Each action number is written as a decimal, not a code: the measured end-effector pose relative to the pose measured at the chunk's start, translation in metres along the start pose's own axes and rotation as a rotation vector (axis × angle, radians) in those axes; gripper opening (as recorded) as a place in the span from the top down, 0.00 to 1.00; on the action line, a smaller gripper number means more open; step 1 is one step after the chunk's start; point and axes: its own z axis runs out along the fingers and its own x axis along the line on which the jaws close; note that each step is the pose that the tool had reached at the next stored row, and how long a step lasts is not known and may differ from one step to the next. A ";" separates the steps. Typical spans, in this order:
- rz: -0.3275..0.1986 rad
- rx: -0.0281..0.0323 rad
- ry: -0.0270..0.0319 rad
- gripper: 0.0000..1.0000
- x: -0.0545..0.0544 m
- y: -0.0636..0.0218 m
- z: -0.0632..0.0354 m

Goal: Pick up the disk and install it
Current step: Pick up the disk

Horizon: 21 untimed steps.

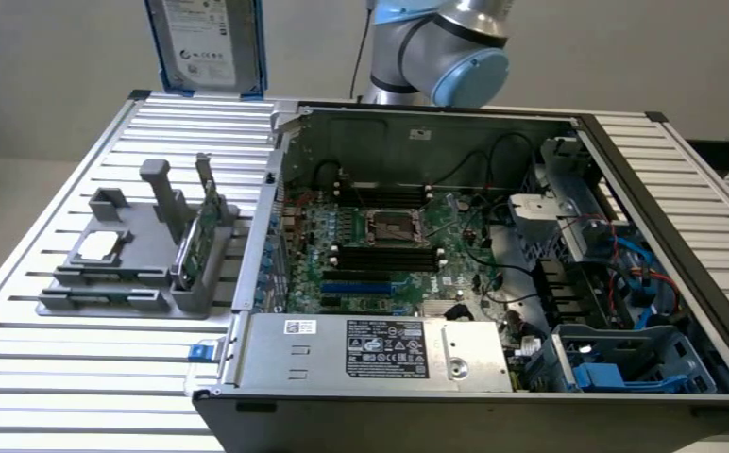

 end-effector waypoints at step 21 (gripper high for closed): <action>-0.002 -0.0007 -0.0052 0.67 0.024 -0.0952 -0.0090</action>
